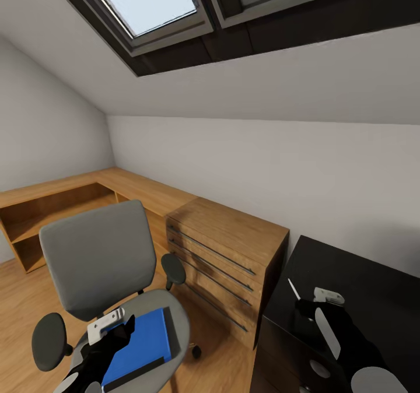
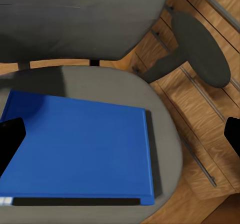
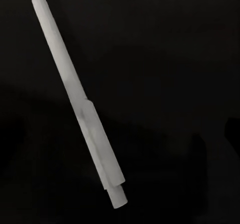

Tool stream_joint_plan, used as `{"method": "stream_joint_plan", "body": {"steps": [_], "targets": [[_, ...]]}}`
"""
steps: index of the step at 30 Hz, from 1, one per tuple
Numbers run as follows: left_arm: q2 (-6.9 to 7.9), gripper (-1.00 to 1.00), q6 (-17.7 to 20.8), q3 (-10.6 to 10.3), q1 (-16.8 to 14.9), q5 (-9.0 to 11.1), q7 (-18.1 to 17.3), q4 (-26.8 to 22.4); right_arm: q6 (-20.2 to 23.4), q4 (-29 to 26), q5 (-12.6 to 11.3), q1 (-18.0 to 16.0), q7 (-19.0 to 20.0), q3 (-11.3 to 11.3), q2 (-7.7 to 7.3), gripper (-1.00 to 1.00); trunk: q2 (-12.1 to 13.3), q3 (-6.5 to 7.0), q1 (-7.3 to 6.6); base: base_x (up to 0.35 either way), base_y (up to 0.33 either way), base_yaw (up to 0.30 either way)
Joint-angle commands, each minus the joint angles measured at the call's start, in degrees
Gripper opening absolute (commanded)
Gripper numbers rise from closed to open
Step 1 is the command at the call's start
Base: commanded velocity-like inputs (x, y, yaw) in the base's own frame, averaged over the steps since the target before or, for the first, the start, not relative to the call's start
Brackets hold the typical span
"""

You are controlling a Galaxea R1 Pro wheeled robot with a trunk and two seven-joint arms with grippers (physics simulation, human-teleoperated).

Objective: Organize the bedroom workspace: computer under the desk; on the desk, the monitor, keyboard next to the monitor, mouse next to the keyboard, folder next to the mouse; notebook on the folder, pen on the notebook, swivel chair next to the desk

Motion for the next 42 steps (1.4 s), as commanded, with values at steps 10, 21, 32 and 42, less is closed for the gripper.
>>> {"method": "stream_joint_plan", "body": {"steps": [10,21,32,42], "targets": [[-0.03,1.0,0.21,0.04,-0.01,0.58,0.28,-0.11,-0.46,-3.46,-0.61,0.01,-0.19,0.26,-0.02,1.0,-0.04,-0.06,0.0,0.0,0.0,0.0],[-0.11,1.0,0.22,0.04,0.15,0.6,0.28,-0.2,-0.17,-23.67,-0.91,5.36,-0.26,0.49,3.36,1.0,-0.04,-0.06,0.0,0.0,0.0,0.0],[0.47,1.0,0.42,0.25,1.97,0.19,0.34,0.18,-0.53,-26.46,-0.57,7.06,-0.42,0.56,8.65,1.0,-0.04,-0.06,0.0,-0.23,0.0,0.153],[2.21,1.0,-3.41,0.81,4.57,-3.27,0.2,9.99,-1.16,-23.8,-0.54,7.17,-0.43,10.04,9.15,1.0,-0.04,-0.14,0.0,-0.1,0.0,0.278]]}}
